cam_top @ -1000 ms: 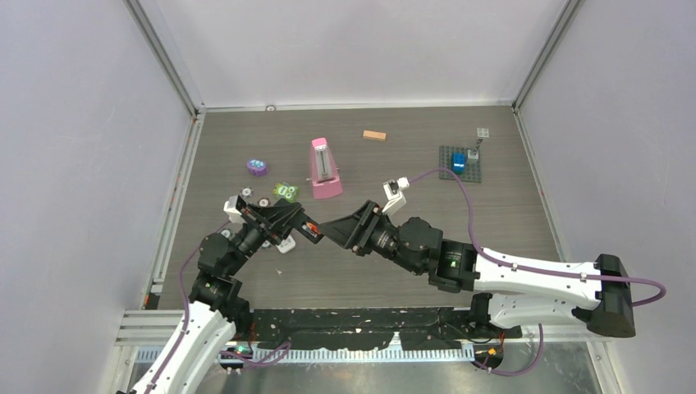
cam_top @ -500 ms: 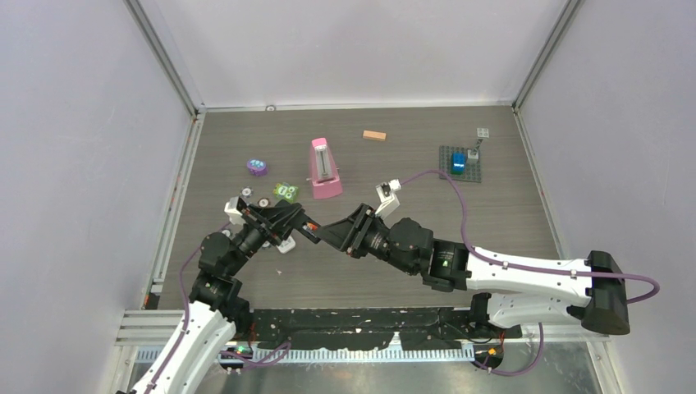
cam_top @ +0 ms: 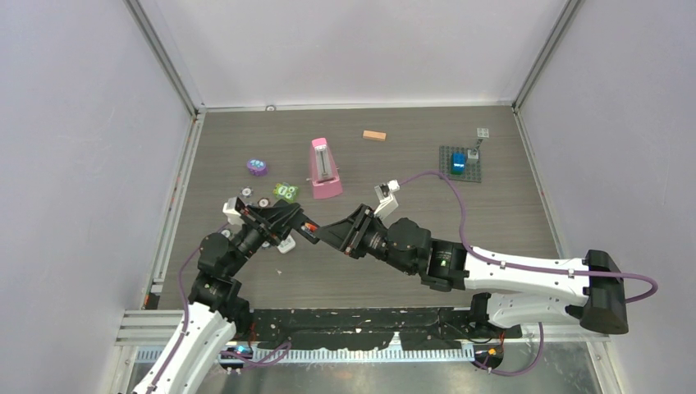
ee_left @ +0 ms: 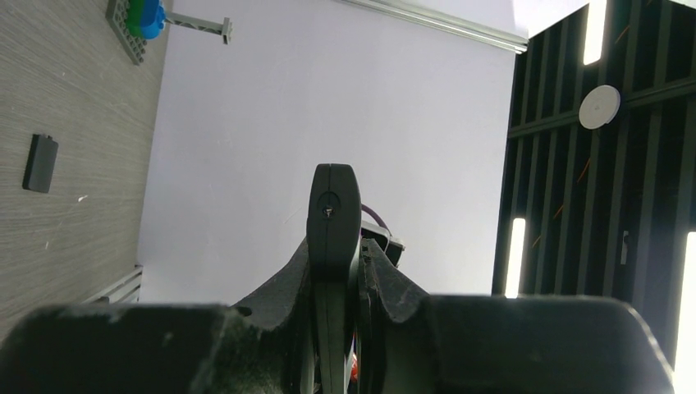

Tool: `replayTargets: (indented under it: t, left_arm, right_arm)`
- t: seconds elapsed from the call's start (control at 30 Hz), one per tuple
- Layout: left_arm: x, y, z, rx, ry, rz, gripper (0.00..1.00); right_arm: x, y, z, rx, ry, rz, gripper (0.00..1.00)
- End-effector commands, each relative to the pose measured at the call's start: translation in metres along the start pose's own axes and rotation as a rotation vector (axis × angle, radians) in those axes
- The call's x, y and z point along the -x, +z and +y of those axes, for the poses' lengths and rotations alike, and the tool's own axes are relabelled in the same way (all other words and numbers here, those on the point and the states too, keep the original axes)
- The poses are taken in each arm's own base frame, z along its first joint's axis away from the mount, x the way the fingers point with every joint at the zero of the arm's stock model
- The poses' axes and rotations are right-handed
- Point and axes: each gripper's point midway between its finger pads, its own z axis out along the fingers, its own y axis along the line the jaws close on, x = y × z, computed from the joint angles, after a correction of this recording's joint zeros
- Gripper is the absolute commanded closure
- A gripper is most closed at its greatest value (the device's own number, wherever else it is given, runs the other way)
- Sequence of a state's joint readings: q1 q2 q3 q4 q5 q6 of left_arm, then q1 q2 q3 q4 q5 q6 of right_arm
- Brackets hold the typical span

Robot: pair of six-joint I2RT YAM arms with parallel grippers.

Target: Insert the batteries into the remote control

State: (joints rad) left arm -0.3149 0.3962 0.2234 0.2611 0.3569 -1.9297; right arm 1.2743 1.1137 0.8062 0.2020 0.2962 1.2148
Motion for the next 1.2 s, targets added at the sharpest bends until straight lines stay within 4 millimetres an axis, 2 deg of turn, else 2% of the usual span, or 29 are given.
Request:
replayTargets:
  t: [0.0,0.4,0.63,0.73,0.83,0.93,1.0,1.17]
  left_arm:
    - [-0.01,-0.003,-0.016,-0.044,0.028,0.035,1.0]
    - [-0.017,-0.004,-0.025,-0.069,0.058,0.064,1.0]
    - [-0.019,-0.003,-0.031,-0.082,0.071,0.069,1.0]
    - [-0.019,-0.003,-0.031,-0.081,0.07,0.069,1.0]
    - [-0.019,-0.003,-0.031,-0.082,0.072,0.07,1.0]
    - [-0.021,-0.004,-0.032,-0.083,0.072,0.075,1.0]
    - [-0.021,-0.004,-0.032,-0.083,0.07,0.077,1.0]
    - [-0.02,-0.004,-0.03,-0.08,0.072,0.075,1.0]
  right_arm:
    - [0.001,0.004,0.018,0.043,0.041,0.006,0.73]
    - [-0.007,0.009,0.008,0.008,0.096,0.051,0.79]
    - [-0.01,0.011,0.001,-0.03,0.137,0.082,0.92]
    - [-0.011,0.013,-0.003,-0.049,0.139,0.089,0.93]
    - [-0.011,0.013,-0.004,-0.054,0.138,0.088,0.91]
    - [-0.009,0.013,-0.005,-0.056,0.132,0.079,0.77]
    - [-0.009,0.014,-0.005,-0.056,0.131,0.076,0.74]
    - [-0.007,0.013,-0.004,-0.046,0.137,0.069,0.76]
